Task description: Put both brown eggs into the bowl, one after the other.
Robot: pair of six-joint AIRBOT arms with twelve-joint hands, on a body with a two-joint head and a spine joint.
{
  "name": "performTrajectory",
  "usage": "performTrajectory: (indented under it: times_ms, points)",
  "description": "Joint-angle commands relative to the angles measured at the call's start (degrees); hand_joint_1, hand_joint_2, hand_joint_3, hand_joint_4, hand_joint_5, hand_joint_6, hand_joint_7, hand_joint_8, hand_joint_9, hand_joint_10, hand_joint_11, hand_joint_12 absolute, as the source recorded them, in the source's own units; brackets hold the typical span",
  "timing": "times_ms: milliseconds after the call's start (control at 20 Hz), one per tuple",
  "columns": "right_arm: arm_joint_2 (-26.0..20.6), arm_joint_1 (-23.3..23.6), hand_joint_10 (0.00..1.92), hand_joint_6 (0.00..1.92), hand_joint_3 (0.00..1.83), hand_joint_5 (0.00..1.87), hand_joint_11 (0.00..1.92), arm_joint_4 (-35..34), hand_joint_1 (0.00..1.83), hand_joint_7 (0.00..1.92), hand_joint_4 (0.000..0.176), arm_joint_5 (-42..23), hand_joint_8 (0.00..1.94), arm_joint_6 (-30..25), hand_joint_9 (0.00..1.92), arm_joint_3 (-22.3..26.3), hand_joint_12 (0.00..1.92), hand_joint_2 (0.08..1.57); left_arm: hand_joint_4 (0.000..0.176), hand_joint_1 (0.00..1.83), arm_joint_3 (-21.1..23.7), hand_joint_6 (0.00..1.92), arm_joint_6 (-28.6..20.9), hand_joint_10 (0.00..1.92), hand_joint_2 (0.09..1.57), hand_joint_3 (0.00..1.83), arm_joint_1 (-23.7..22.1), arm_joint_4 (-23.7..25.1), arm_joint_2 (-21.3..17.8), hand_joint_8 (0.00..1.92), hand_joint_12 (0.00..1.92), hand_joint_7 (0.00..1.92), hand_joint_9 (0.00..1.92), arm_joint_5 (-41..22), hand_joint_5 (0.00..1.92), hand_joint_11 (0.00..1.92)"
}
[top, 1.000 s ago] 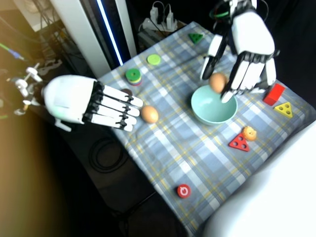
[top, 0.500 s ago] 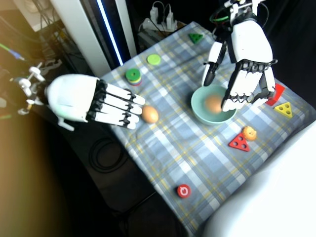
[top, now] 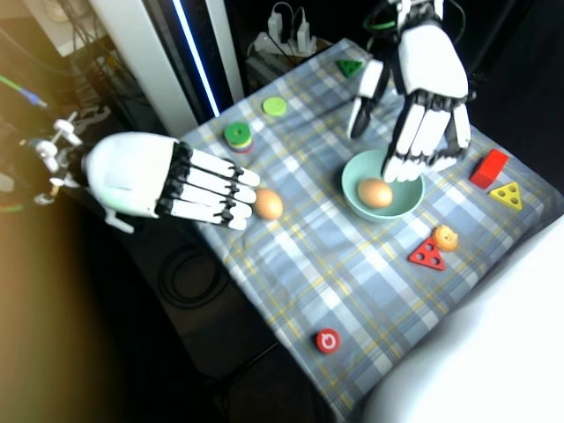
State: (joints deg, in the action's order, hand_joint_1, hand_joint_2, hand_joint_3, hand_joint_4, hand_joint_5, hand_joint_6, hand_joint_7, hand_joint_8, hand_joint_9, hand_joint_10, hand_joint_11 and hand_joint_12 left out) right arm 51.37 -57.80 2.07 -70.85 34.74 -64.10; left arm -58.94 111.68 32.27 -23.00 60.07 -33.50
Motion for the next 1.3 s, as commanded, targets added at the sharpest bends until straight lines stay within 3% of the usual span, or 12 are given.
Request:
performTrajectory:
  times_ms: [0,100,150,250,500,550,650,700,900,1050,1200,1250]
  points:
    - [0.21,1.36,0.0,0.0,0.0,0.51,0.43,-0.18,1.04,0.64,0.0,-5.08,0.0,-0.35,0.67,-0.56,0.64,1.04,0.09,0.75,1.19,0.0,-1.84,0.1,0.97,0.0,0.31,2.35,-1.33,0.0,1.36,0.69,0.67,-11.05,0.57,0.05]
    - [1.23,4.23,0.0,0.0,0.0,0.46,0.36,2.37,0.97,0.58,0.0,-1.47,0.0,-1.31,0.58,-2.06,0.6,1.03,0.104,0.7,5.54,0.0,-3.54,0.07,0.96,0.0,3.21,4.43,-5.45,0.0,1.38,0.58,0.56,-17.22,0.47,0.01]
    - [1.88,5.44,0.0,0.0,0.0,0.48,0.34,3.58,0.97,0.57,0.0,0.22,0.0,-2.22,0.56,-2.96,0.51,1.01,0.082,0.82,7.17,0.0,-4.15,0.06,0.89,0.0,4.75,4.92,-7.12,0.0,1.34,0.57,0.54,-19.61,0.47,0.0]
    - [2.85,6.97,0.0,0.0,0.0,0.5,0.4,5.13,0.91,0.58,0.0,3.05,0.0,-3.42,0.56,-4.29,0.28,0.99,0.071,0.89,8.75,0.0,-6.84,0.07,0.85,0.0,6.78,5.84,-8.89,0.0,1.43,0.58,0.55,-22.77,0.47,0.0]
    - [4.83,9.98,0.0,0.0,0.01,0.51,0.38,9.14,0.89,0.53,0.012,10.32,0.0,-4.9,0.5,-6.89,0.17,1.01,0.087,0.99,8.93,0.0,-9.65,0.06,0.83,0.0,7.87,6.15,-9.32,0.0,1.33,0.57,0.55,-25.05,0.46,0.0]
    - [5.14,10.43,0.0,0.0,0.0,0.5,0.36,9.83,0.93,0.53,0.036,11.38,0.0,-5.11,0.52,-7.2,0.29,1.0,0.091,0.98,8.94,0.0,-9.65,0.06,0.84,0.0,7.93,6.15,-9.33,0.0,1.37,0.56,0.56,-25.16,0.44,0.0]
    - [5.5,10.89,0.0,0.0,0.0,0.49,0.36,10.63,0.96,0.56,0.039,12.77,0.0,-5.12,0.56,-7.54,0.41,0.99,0.101,0.97,8.96,0.0,-9.65,0.06,0.84,0.0,7.97,6.15,-9.34,0.0,1.38,0.57,0.56,-25.25,0.43,0.0]
    - [5.67,11.06,0.02,0.01,0.0,0.52,0.38,10.88,0.96,0.6,0.0,13.38,0.01,-5.12,0.61,-7.7,0.45,1.0,0.097,0.98,9.0,0.0,-9.65,0.06,0.84,0.0,8.01,6.15,-9.34,0.0,1.37,0.56,0.56,-25.3,0.45,0.0]
    - [6.2,11.29,0.01,0.0,0.0,0.6,0.5,11.41,0.94,0.73,0.018,14.58,0.0,-5.14,0.8,-7.95,0.6,1.03,0.106,0.95,9.12,0.0,-9.66,0.06,0.83,0.0,8.02,6.13,-9.36,0.0,1.36,0.57,0.57,-25.51,0.46,0.0]
    - [6.54,11.87,0.02,0.0,0.0,0.6,0.73,12.29,0.98,0.8,0.0,15.32,0.01,-5.15,0.92,-8.03,0.51,1.04,0.103,0.95,9.11,0.0,-9.66,0.05,0.85,0.0,8.02,5.97,-9.38,0.0,1.39,0.58,0.58,-25.55,0.46,0.0]
    - [6.95,12.37,0.06,0.0,0.0,0.72,0.8,12.81,0.99,0.96,0.0,15.94,0.01,-5.15,1.1,-8.25,0.85,1.06,0.11,0.93,9.11,0.0,-9.66,0.05,0.85,0.0,8.02,5.9,-9.37,0.0,1.41,0.58,0.59,-25.53,0.46,0.0]
    - [7.05,12.46,0.18,0.0,0.0,0.77,0.82,12.89,0.94,1.06,0.0,15.99,0.01,-5.15,1.17,-8.27,1.15,1.07,0.108,0.94,9.11,0.0,-9.66,0.05,0.85,0.0,8.02,5.86,-9.37,0.0,1.4,0.58,0.59,-25.51,0.46,0.0]
